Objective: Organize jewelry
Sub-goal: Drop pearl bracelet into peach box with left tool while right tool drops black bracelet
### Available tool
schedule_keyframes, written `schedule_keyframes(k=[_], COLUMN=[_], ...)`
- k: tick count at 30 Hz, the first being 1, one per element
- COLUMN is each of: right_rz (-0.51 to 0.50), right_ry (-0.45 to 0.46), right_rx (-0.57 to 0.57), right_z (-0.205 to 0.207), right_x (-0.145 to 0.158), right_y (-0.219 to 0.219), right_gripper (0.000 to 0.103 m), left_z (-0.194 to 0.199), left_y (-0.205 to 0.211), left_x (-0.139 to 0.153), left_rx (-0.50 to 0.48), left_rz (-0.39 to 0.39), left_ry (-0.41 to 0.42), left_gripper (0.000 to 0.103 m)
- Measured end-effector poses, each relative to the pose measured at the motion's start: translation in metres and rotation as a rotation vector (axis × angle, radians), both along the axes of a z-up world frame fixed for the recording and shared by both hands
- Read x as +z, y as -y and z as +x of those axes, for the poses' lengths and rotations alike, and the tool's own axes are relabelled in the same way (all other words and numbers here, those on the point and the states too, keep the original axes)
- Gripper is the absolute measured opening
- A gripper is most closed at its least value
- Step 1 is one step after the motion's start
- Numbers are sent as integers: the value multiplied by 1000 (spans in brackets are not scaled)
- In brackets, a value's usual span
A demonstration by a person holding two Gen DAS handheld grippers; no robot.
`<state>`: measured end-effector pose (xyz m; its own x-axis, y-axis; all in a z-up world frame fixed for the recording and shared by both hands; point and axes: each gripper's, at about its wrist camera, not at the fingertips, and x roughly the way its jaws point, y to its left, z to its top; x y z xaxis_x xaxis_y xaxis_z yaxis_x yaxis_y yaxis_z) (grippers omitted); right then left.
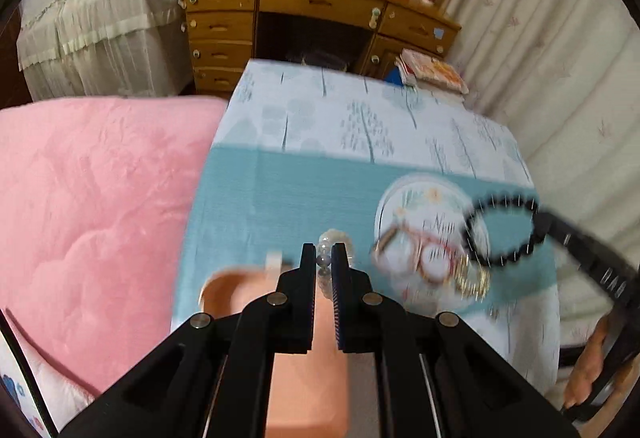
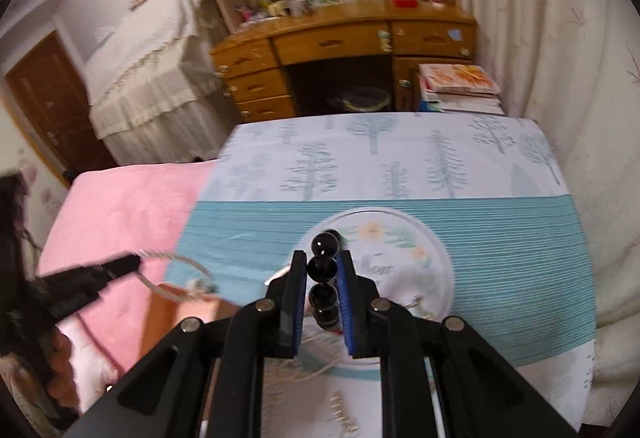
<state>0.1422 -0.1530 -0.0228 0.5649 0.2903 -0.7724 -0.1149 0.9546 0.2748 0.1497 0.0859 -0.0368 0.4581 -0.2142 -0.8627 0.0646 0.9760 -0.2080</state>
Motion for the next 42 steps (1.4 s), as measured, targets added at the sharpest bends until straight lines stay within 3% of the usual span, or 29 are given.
schedule_keyframes(k=[7,9,13,16,20,25,35,42], right_rz=[50,60,68,73,70,78,52,54], right_ry=[6,-3,-19,-29,-61,-113,-196,-181], right_rx=[136,168,215,242,260,275,231,208], right_z=[-26,-31,-38,-40,-34,-24,-8,-31], right_x=[3,0,-7,-12,-24,-42,-81,-78], right_y=[-58,-76,-105,-126,-149,-170,-170,-150], right_gripper=[15,15,15,15,15,15,16,16], left_z=[-57,-67,-89,-109,-123,-130,-131,-135], left_y=[-18,-17,-23,-26,-23,-24,-35,-35], left_x=[-61,-72,-76,-69,-64,-67,-75,-72], left_rx=[-33,-37,6,10,-42,-73,-70,-77], left_rz=[48,51,55,68,104,102,52,41], left_ry=[-96,-99,-42,67,111,87,74,84], left_gripper=[9,20,61,63,63,69,69,70])
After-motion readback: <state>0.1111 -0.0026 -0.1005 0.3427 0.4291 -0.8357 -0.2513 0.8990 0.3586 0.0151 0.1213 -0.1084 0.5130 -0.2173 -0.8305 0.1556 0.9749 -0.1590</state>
